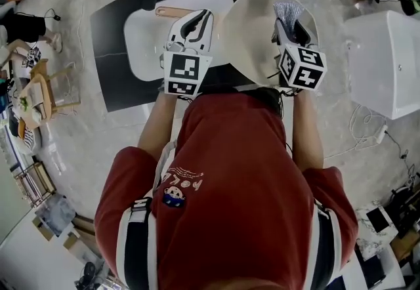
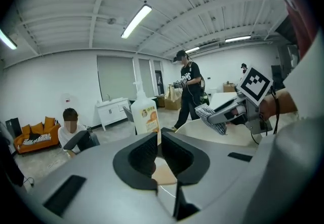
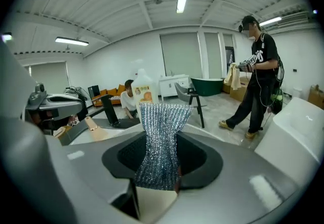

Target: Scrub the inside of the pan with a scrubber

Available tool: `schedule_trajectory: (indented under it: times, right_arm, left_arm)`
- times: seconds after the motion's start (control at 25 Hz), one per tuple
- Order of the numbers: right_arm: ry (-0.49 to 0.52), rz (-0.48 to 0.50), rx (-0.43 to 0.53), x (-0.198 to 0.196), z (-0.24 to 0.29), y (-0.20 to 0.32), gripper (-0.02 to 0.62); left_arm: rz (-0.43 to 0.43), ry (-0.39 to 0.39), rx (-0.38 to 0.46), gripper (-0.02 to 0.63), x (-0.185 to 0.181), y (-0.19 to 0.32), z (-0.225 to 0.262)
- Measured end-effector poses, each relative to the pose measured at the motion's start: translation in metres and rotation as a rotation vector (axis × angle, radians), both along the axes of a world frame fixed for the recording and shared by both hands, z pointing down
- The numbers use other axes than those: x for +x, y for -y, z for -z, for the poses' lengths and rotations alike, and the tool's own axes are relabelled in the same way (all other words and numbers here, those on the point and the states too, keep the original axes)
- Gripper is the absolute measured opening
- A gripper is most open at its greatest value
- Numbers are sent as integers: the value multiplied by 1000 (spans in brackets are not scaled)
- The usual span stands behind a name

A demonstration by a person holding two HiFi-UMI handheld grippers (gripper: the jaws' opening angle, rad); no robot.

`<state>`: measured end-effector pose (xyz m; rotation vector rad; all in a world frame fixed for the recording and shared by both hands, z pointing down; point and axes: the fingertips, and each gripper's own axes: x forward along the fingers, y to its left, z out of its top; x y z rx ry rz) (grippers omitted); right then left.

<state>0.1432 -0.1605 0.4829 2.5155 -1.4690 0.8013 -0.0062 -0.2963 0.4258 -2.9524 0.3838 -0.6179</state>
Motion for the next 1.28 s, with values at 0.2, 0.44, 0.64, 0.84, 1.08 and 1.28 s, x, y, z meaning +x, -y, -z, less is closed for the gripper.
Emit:
schedule_trajectory:
  times: [0.2, 0.44, 0.64, 0.84, 1.08, 1.28]
  right_arm:
    - [67, -26, -132, 13, -50, 3, 192]
    - [106, -11, -209, 17, -80, 10, 192]
    - [111, -18, -226, 18, -90, 13, 192]
    - [91, -33, -244, 25, -95, 15, 192]
    - [82, -55, -253, 30, -100, 12, 192]
    - [92, -58, -278, 30, -105, 7, 192]
  left_arm:
    - [41, 78, -72, 29, 5, 0, -32]
    - [77, 186, -204, 57, -4, -23, -70]
    - [106, 254, -323, 105, -12, -38, -102]
    - [158, 274, -380, 131, -16, -43, -107]
    - [223, 260, -477, 146, -24, -48, -113]
    - [245, 256, -533, 169, -27, -49, -113]
